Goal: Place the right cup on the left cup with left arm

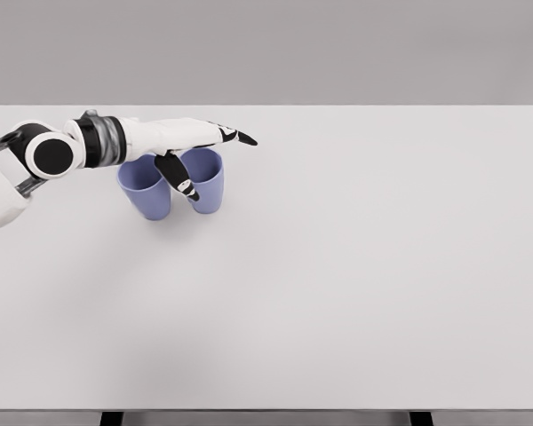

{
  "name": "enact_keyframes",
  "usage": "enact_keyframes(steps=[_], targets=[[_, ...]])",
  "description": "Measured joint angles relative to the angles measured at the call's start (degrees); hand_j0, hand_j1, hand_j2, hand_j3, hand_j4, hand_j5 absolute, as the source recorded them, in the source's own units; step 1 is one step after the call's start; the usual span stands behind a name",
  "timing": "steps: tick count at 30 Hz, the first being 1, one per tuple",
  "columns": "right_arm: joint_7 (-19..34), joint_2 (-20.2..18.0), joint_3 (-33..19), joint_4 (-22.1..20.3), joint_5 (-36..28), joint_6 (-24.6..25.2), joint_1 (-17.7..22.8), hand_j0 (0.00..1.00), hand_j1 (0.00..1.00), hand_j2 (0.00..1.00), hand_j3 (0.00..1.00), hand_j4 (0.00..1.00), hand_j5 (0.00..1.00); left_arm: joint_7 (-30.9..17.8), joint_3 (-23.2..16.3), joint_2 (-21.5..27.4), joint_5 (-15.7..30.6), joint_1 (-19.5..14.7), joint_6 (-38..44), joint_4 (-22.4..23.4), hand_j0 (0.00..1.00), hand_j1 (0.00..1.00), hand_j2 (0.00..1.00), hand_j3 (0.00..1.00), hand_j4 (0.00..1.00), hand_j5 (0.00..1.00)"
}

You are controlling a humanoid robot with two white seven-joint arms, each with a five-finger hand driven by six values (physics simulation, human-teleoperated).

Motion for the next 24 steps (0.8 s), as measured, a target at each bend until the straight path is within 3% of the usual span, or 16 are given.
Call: enact_keyframes(steps=[24], targets=[[0.0,0.0,0.0,0.0,0.0,0.0,0.1,1.0,1.0,1.0,1.0,1.0,1.0,0.0,-0.4,-0.1,0.0,0.0,0.0,1.4,1.0,1.0,1.0,1.0,1.0,1.0]])
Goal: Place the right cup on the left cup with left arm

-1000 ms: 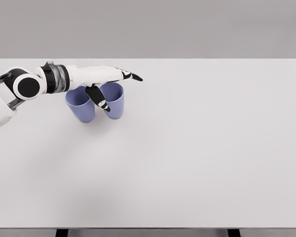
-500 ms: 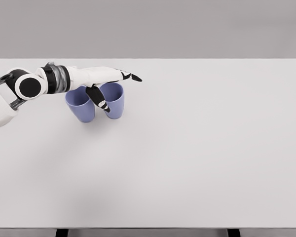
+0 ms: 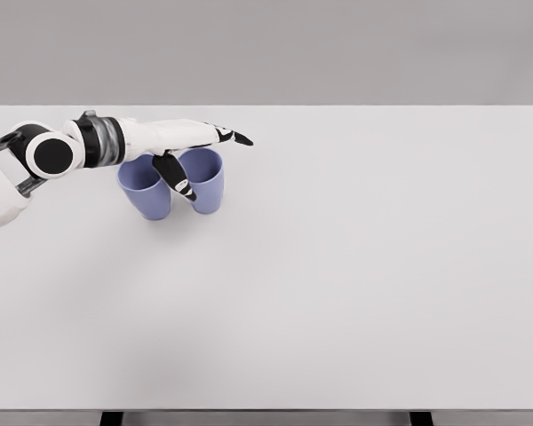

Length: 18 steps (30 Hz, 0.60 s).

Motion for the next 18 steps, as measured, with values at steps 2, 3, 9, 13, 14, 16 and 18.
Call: enact_keyframes(steps=[2,3,9,13,14,16,18], targets=[[0.0,0.0,0.0,0.0,0.0,0.0,0.0,1.0,1.0,1.0,1.0,1.0,1.0,0.0,0.0,0.0,0.0,0.0,0.0,0.3,1.0,1.0,1.0,1.0,1.0,1.0],[0.0,0.0,0.0,0.0,0.0,0.0,-0.1,1.0,1.0,1.0,1.0,1.0,1.0,0.0,0.0,0.0,0.0,0.0,0.0,0.4,1.0,1.0,1.0,1.0,1.0,1.0],[0.0,0.0,0.0,0.0,0.0,0.0,0.0,1.0,1.0,1.0,1.0,1.0,1.0,0.0,0.0,-0.1,0.0,0.1,0.0,0.9,1.0,1.0,1.0,1.0,1.0,1.0],[0.0,0.0,0.0,0.0,0.0,0.0,-0.1,1.0,1.0,1.0,1.0,1.0,1.0,0.0,0.0,-0.8,-0.2,0.4,0.0,1.9,1.0,1.0,1.0,1.0,1.0,1.0],[0.0,0.0,0.0,0.0,0.0,0.0,0.0,1.0,1.0,1.0,1.0,1.0,1.0,0.0,0.0,-0.9,-0.2,0.4,0.0,2.0,1.0,1.0,1.0,1.0,1.0,1.0],[0.0,0.0,0.0,0.0,0.0,0.0,-0.1,1.0,1.0,1.0,1.0,1.0,1.0,0.0,0.0,-1.0,-0.3,0.7,0.0,2.2,1.0,1.0,1.0,1.0,1.0,1.0],[0.0,0.0,0.0,0.0,0.0,0.0,-0.1,1.0,1.0,1.0,1.0,1.0,1.0,0.0,0.0,-1.1,-0.4,0.8,0.0,2.5,1.0,1.0,1.0,1.0,1.0,1.0]])
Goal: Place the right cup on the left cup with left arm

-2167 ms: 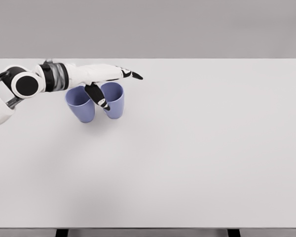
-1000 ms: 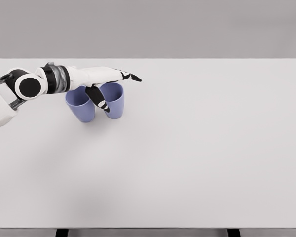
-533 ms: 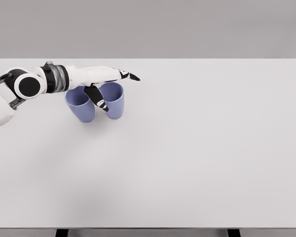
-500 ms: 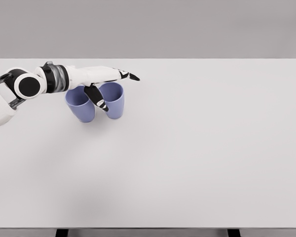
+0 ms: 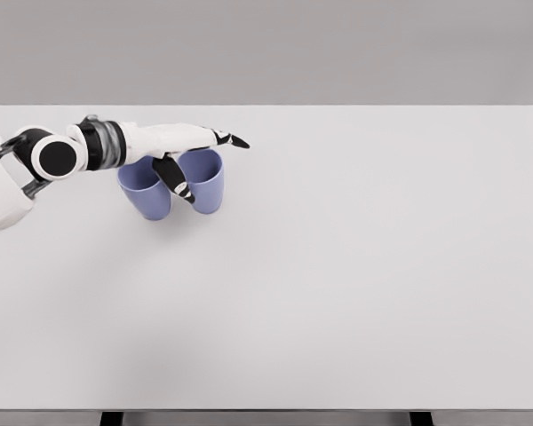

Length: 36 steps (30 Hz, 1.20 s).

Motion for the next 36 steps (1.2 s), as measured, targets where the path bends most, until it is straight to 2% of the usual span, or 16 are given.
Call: enact_keyframes(steps=[14,15,17,26,36], targets=[[0.0,0.0,0.0,0.0,0.0,0.0,0.1,1.0,1.0,1.0,1.0,1.0,1.0,0.0,-0.1,-0.7,-0.5,0.6,1.5,0.6,1.0,1.0,1.0,1.0,1.0,1.0],[0.0,0.0,0.0,0.0,0.0,0.0,0.1,1.0,1.0,1.0,1.0,1.0,1.0,0.0,-0.1,-0.8,-0.5,0.6,1.5,0.6,0.99,0.99,0.99,0.99,0.99,0.99],[0.0,0.0,0.0,0.0,0.0,0.0,0.1,1.0,1.0,1.0,1.0,1.0,1.0,0.3,-0.1,-0.9,-0.5,0.9,1.5,0.6,0.88,0.88,0.88,0.88,0.88,0.88],[0.0,0.0,0.0,0.0,0.0,0.0,0.0,1.0,1.0,1.0,1.0,1.0,1.0,0.6,-0.1,-0.8,-0.4,1.2,1.5,0.6,0.72,0.72,0.72,0.72,0.72,0.72],[0.0,0.0,0.0,0.0,0.0,0.0,0.0,1.0,1.0,1.0,1.0,1.0,1.0,0.5,-0.1,-0.7,0.6,1.1,1.2,0.6,0.6,0.6,0.6,0.6,0.6,0.6]])
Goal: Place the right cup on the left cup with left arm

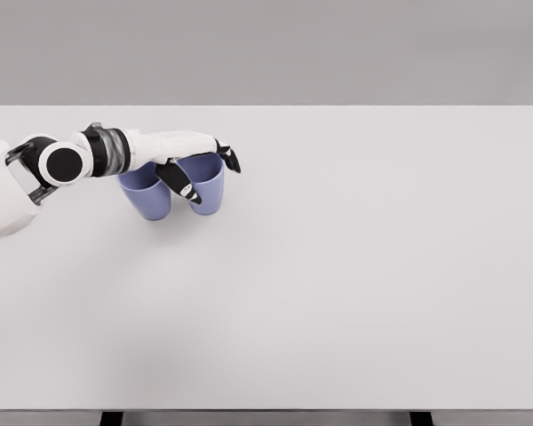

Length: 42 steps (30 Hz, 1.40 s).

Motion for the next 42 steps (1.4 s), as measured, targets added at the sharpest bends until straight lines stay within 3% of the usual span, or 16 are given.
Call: enact_keyframes(steps=[15,31,42], targets=[[0.0,0.0,0.0,0.0,0.0,0.0,0.0,1.0,1.0,1.0,1.0,1.0,1.0,-1.3,0.7,-0.1,1.9,-1.2,-0.2,-0.4,0.53,0.53,0.53,0.53,0.53,0.53],[0.0,0.0,0.0,0.0,0.0,0.0,0.0,1.0,1.0,1.0,1.0,1.0,1.0,-4.6,0.9,1.1,5.7,-8.2,-0.3,-3.1,0.53,0.53,0.53,0.53,0.53,0.53],[0.0,0.0,0.0,0.0,0.0,0.0,0.0,1.0,1.0,1.0,1.0,1.0,1.0,-6.5,0.9,6.9,10.2,-12.1,-0.3,-7.2,0.52,0.52,0.52,0.52,0.52,0.52]])
